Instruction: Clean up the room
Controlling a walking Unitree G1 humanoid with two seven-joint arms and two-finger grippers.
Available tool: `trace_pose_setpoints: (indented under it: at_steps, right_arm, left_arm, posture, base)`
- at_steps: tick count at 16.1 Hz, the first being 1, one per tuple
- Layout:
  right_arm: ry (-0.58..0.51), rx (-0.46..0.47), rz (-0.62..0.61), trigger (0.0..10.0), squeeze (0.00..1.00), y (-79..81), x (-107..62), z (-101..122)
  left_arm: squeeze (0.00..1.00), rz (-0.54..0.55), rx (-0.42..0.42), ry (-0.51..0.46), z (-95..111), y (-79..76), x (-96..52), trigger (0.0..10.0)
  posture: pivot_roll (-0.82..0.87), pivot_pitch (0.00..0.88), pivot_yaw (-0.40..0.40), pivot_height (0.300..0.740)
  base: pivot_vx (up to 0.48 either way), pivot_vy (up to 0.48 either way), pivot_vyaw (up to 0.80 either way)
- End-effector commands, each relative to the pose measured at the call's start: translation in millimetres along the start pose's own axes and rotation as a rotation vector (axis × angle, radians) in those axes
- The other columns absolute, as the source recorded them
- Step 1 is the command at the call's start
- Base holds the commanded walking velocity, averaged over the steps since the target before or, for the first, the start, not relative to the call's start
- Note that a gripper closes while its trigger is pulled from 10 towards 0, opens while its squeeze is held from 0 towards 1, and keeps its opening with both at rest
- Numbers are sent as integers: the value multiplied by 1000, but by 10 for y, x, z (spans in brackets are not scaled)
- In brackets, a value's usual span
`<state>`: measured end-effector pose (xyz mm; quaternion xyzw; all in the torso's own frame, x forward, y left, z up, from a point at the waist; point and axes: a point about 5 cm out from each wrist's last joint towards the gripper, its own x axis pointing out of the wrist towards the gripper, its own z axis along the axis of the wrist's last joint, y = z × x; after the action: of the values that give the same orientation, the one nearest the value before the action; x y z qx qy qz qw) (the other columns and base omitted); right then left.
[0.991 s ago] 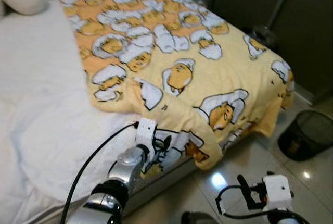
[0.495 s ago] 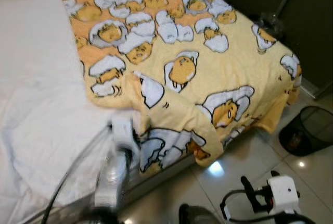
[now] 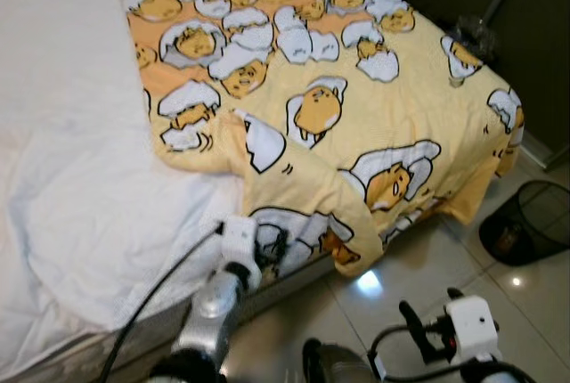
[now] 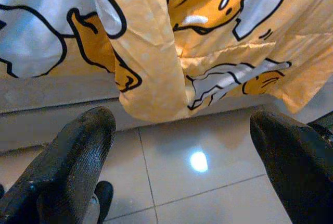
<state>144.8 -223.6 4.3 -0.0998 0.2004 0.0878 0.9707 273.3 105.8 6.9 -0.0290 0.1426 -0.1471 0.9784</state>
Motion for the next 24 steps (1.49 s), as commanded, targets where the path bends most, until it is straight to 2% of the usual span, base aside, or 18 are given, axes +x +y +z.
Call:
trace_pose_setpoints:
  at_steps: [1, 2, 3, 5, 7, 9, 10, 11, 13, 15, 17, 18, 21, 23, 24]
  right_arm:
    - [-5, -23, 20, 10000, 0, 1, -16, 33]
    - [-2, -23, 19, 10000, 0, 1, -28, 32]
    - [-3, -25, 18, 10000, 0, -4, -48, 34]
    - [1, -27, 19, 10000, 0, -17, -65, 27]
    - [6, -29, 32, 10000, 0, 0, -52, 20]
    - [1, -30, 42, 10000, 0, 13, -33, 52]
    - [0, -31, 42, 10000, 0, 9, -21, 65]
    - [1, -32, 43, 10000, 0, 2, -9, 69]
    - [4, -35, 43, 10000, 0, -2, 6, 70]
    - [6, -37, 39, 10000, 0, -12, 10, 59]
    - [17, -36, 30, 10000, 0, -29, -16, 16]
    - [21, -33, 27, 10000, 0, -32, -27, 3]
    - [36, -31, 38, 10000, 0, -15, -44, -42]
    - [43, -32, 47, 10000, 0, -22, -13, -86]
    - [49, -33, 48, 10000, 0, -36, -1, -109]
  left_arm:
    - [0, 58, 6, 12, 6, 80, 19, 10000]
    - [0, 92, -1, 2, 30, 134, 30, 10000]
    - [0, 108, -13, -51, 90, 163, 18, 10000]
    - [0, 95, -25, -87, 76, 115, -31, 10000]
    - [0, 73, -42, -36, -58, 45, -60, 10000]
    - [0, 19, -66, -22, -85, -65, -36, 10000]
    - [0, -21, -60, 5, -115, -152, -11, 10000]
    - [0, -13, -37, 33, -142, -194, 16, 10000]
    - [0, 50, -33, 53, -85, -161, 102, 10000]
    - [0, 157, -25, 27, 34, 7, 154, 10000]
    - [0, 171, -27, -50, 137, 125, 138, 10000]
    - [0, 155, -22, -60, 121, 139, 108, 10000]
    - [0, 131, -17, 25, -76, 116, 36, 10000]
    - [0, 73, -39, 69, -161, -2, 33, 10000]
    - [0, 48, -23, 77, -165, -60, 48, 10000]
  posture:
    - [-280, 163, -50, 740]
    - [-285, 162, -49, 740]
    - [-294, 162, -50, 740]
    - [-282, 162, -53, 740]
    - [-273, 162, -58, 740]
    - [-270, 163, -60, 740]
    - [-265, 161, -61, 740]
    - [-262, 160, -62, 740]
    - [-280, 156, -64, 740]
    - [-291, 154, -60, 740]
    - [-302, 154, -56, 740]
    - [-302, 154, -56, 740]
    - [-277, 158, -59, 740]
    - [-273, 159, -63, 740]
    - [-270, 160, -67, 740]
  base:
    - [0, 0, 0]
    - [0, 0, 0]
    - [0, 0, 0]
    - [0, 0, 0]
    - [0, 0, 0]
    - [0, 0, 0]
    - [0, 0, 0]
    - [0, 0, 0]
    - [0, 0, 0]
    - [0, 0, 0]
    - [0, 0, 0]
    - [0, 0, 0]
    - [0, 0, 0]
    - [0, 0, 0]
    - [0, 0, 0]
